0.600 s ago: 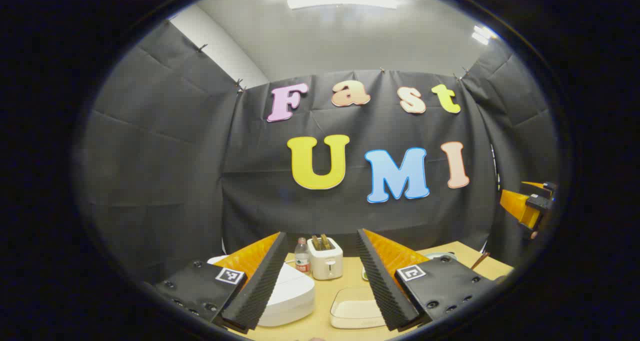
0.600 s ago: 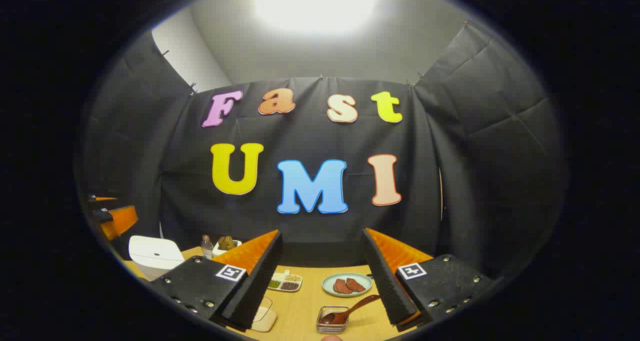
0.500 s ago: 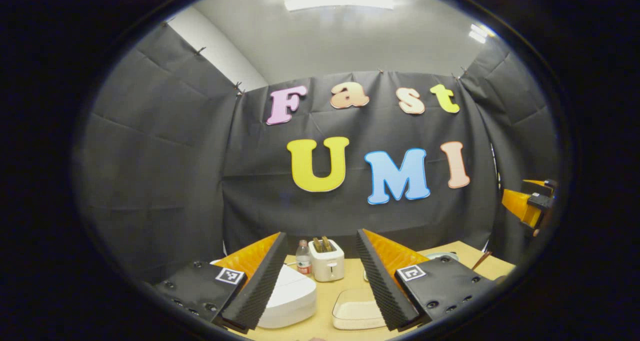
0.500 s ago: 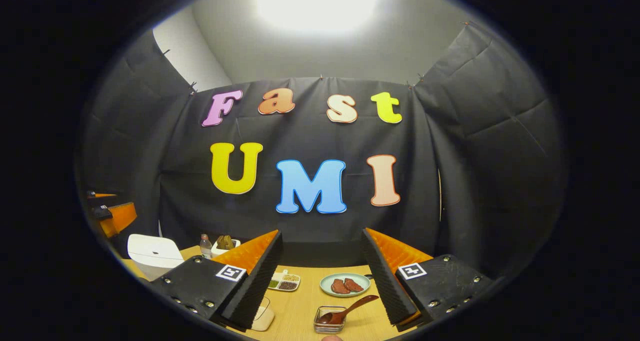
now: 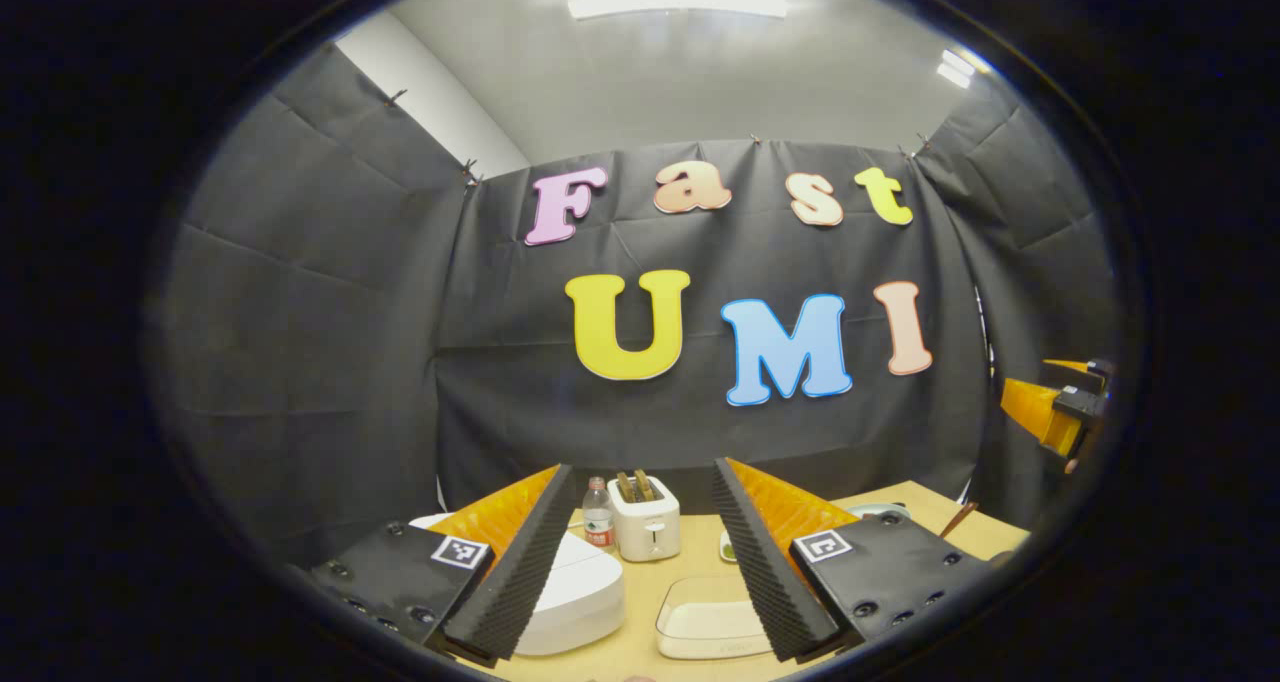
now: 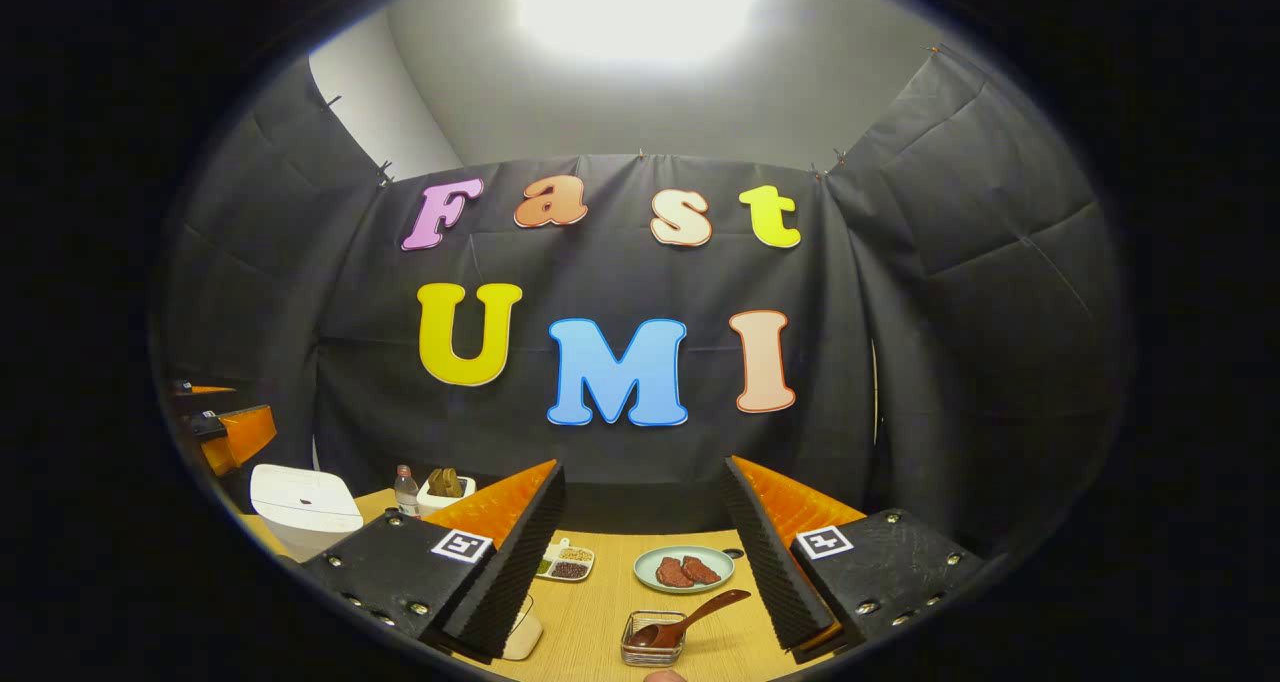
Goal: Close the left gripper, press the button to open the rice cooker; take a wooden spoon from the chopstick holder with the right hand, scoop a spoonful of rice and pour it into the rice cooker, then put the wooden spoon back into the chopstick holder.
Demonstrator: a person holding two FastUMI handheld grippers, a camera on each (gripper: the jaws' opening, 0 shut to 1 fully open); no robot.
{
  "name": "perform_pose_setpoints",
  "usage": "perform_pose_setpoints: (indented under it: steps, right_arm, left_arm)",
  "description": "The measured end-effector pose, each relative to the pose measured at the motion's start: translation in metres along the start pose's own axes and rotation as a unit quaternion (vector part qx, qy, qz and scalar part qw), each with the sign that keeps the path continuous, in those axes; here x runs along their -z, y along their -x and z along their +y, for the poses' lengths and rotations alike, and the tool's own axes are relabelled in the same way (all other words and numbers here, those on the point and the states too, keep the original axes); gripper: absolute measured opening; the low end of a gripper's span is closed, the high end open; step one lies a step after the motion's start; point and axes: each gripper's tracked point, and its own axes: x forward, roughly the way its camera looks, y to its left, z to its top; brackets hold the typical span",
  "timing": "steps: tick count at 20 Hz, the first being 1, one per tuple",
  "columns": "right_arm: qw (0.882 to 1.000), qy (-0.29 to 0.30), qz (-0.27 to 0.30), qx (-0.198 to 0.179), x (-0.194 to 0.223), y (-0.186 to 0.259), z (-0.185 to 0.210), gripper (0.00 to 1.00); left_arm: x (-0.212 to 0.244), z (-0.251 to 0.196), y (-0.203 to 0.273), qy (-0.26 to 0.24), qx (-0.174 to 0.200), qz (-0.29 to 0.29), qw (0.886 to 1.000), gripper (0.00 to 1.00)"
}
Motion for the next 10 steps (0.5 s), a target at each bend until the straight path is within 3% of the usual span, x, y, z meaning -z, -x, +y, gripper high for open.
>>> perform_pose_setpoints:
  steps: [10]
  right_arm:
    - [1.000,0.005,-0.005,0.006,-0.005,0.002,-0.008,0.95]
  left_arm:
    - [-0.016,-0.002,0.000,-0.002,0.011,-0.024,1.000,0.95]
